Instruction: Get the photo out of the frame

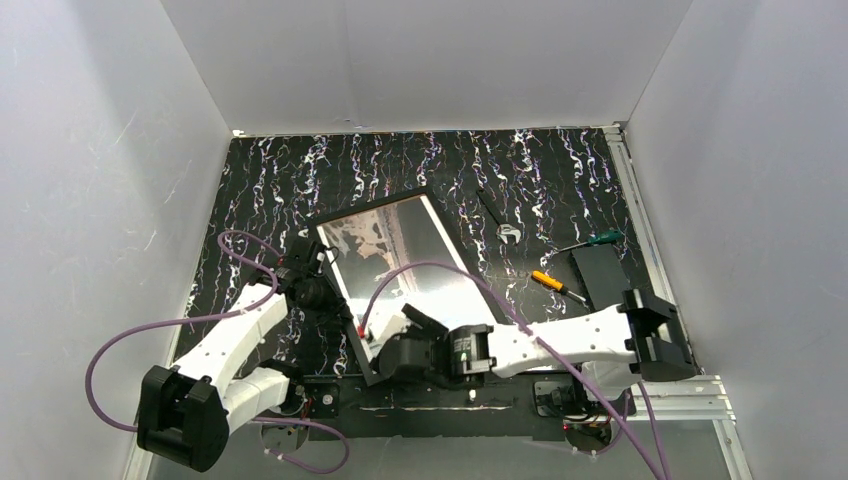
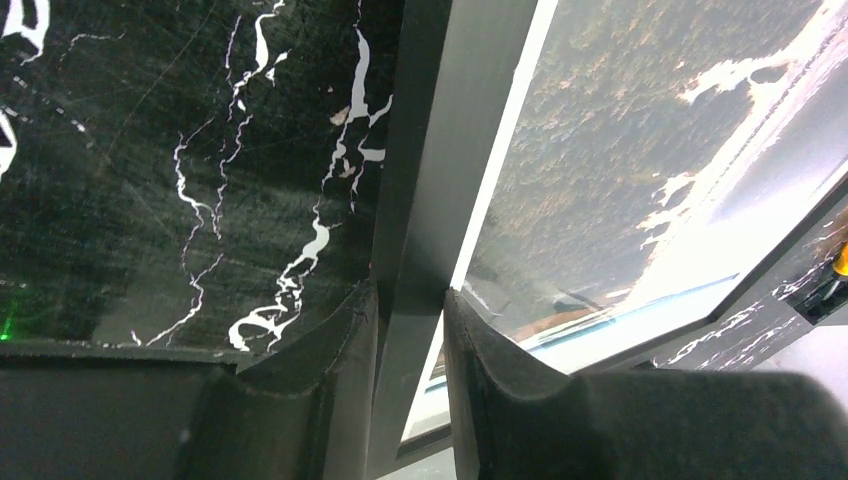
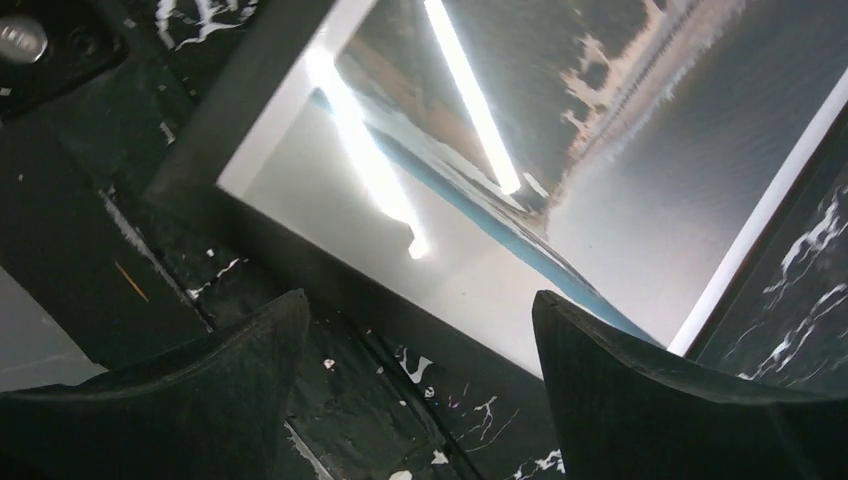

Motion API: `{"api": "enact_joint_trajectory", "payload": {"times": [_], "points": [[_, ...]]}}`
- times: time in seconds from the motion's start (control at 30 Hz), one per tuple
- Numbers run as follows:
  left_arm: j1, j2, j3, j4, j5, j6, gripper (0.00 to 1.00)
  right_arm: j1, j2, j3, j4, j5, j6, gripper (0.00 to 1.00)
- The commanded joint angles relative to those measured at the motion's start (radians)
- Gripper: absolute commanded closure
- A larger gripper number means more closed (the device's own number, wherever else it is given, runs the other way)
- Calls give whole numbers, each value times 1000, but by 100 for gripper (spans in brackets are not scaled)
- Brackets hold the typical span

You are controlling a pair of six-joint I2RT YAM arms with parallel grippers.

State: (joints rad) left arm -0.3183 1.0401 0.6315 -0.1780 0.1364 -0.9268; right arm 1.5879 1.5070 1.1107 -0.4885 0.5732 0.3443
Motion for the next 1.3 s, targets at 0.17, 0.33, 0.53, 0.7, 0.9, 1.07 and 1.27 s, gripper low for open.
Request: {"api": "enact_joint_trajectory", "payload": {"times": [0.17, 0.33, 0.53, 0.7, 0.9, 1.07, 1.27], "points": [[-2, 3, 130, -263, -9, -25, 100, 183, 123, 73, 92, 182, -274, 10], [-1, 10, 177, -311, -11, -22, 100, 222, 211, 138, 98, 225, -312, 11], [-1, 13, 235, -357, -3, -10, 100, 249, 299, 172, 106, 313, -377, 13], [-1, 30, 265, -383, 3, -8, 100, 260, 324, 169, 123, 345, -427, 13], [-1, 43, 243, -379, -48, 13, 97, 245, 284, 127, 136, 329, -369, 12], [-1, 102, 177, -312, -40, 82, 21, 184, 76, -5, 222, 161, -156, 13], [-1, 112, 33, -131, -17, 136, 21, 106, 47, -40, 192, 52, 41, 13]]}}
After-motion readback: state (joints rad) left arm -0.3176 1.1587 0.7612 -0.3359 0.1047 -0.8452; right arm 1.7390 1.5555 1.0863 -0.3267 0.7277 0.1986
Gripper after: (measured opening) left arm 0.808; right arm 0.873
